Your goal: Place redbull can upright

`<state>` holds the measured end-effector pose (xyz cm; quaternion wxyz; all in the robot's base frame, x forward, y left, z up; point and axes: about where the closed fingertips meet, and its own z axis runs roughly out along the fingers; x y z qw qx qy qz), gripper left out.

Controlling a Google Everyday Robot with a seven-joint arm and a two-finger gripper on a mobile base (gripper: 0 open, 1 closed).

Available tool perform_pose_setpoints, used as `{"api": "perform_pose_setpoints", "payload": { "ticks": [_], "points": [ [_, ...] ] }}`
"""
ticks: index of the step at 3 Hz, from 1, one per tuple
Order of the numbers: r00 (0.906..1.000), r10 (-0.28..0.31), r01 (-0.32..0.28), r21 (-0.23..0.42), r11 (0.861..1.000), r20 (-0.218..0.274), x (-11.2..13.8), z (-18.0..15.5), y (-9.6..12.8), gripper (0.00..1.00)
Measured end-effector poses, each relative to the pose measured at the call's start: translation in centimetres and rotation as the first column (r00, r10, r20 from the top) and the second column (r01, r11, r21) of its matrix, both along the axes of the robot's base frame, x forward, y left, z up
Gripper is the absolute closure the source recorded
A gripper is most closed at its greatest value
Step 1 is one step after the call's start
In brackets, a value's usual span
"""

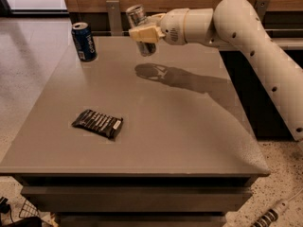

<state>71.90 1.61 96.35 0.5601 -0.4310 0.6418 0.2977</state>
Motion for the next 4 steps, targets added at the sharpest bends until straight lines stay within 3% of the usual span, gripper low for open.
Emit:
{"api": "perform_pose_setpoints", "payload": {
  "ticks": [1, 4],
  "points": [
    [0.9962, 0.05, -0.051, 0.001, 0.999, 0.071, -1.1, -1.6, 1.6, 1.0],
    [0.9993, 0.022, -0.023, 0.01, 1.0, 0.03, -2.0, -2.8, 2.8, 1.0]
  ]
}}
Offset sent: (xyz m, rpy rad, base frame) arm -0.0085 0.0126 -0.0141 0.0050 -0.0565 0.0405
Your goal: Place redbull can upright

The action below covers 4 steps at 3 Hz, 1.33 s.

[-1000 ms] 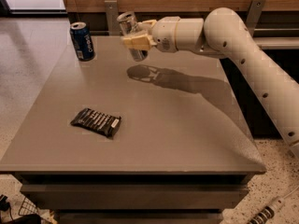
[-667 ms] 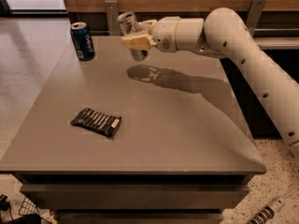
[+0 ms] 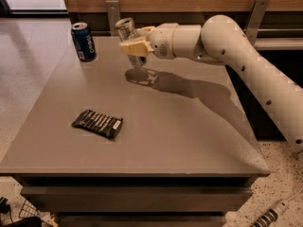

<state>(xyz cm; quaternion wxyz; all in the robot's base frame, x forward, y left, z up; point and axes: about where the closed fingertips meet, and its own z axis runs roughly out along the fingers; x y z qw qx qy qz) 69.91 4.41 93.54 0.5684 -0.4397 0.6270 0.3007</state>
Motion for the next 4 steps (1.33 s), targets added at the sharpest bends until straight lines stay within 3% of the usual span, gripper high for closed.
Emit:
{"api": "perform_pose_setpoints", "payload": {
  "ticks": [4],
  "points": [
    [0.9977, -0.002, 0.012, 0.15, 0.989, -0.068, -2.6, -3.3, 1.7, 1.0]
  ]
}}
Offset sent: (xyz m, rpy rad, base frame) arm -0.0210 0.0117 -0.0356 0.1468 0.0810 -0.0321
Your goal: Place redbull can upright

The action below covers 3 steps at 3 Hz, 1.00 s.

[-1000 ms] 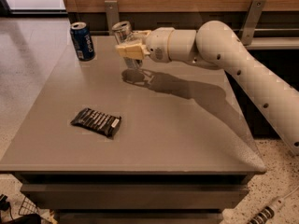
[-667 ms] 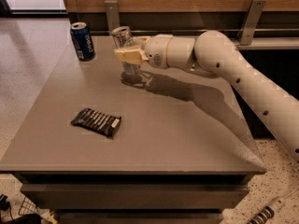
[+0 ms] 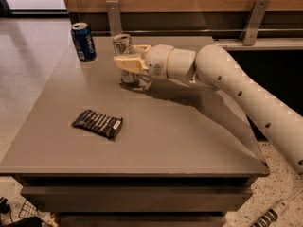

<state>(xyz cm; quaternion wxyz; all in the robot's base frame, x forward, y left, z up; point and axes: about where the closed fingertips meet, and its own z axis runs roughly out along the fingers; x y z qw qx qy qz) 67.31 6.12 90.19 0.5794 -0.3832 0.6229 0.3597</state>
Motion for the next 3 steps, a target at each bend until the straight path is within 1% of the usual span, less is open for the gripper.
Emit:
{"api": "perform_pose_setpoints", "payload": {
  "ticks": [1, 2, 3],
  "points": [
    [0.9999, 0.013, -0.013, 0.022, 1.0, -0.007, -0.6, -0.7, 0.2, 1.0],
    [0.9991, 0.042, -0.042, 0.029, 0.999, -0.004, -1.4, -1.6, 0.4, 1.0],
    [0.9958, 0.086, -0.087, 0.041, 0.995, 0.029, -2.1, -2.0, -0.1, 1.0]
  ]
}}
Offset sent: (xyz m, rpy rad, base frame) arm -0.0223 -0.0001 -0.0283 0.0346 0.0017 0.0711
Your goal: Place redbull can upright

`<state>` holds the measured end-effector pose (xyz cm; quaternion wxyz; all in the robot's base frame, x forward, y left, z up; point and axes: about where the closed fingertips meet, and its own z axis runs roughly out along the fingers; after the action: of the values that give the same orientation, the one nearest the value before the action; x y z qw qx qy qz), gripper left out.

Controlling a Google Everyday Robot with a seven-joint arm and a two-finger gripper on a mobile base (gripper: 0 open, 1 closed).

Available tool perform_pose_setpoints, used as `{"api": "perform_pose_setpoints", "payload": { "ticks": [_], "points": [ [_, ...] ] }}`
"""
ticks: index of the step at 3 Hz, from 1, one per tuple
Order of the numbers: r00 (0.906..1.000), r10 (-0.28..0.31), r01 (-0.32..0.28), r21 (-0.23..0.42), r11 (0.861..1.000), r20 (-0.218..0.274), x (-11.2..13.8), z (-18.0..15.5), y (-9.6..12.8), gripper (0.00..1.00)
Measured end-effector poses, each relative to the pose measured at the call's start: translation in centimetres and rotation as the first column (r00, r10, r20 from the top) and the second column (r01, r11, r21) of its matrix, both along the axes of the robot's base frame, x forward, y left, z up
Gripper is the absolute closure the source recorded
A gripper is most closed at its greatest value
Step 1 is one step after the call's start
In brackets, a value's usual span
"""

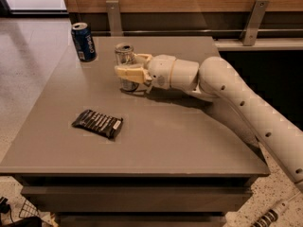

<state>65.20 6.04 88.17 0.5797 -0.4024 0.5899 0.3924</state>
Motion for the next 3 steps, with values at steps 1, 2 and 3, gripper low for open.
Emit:
{"api": "perform_pose_setpoints", "payload": {
  "ticks": [1, 2, 3],
  "points": [
    [0.9999, 0.014, -0.014, -0.005, 1.0, 0.008, -0.28, -0.12, 0.37, 0.84],
    [0.9998, 0.018, -0.018, -0.005, 1.0, 0.008, -0.36, -0.09, 0.62, 0.61],
    [0.9997, 0.024, -0.024, -0.005, 1.0, 0.009, -0.47, -0.05, 0.96, 0.3]
  ]
}}
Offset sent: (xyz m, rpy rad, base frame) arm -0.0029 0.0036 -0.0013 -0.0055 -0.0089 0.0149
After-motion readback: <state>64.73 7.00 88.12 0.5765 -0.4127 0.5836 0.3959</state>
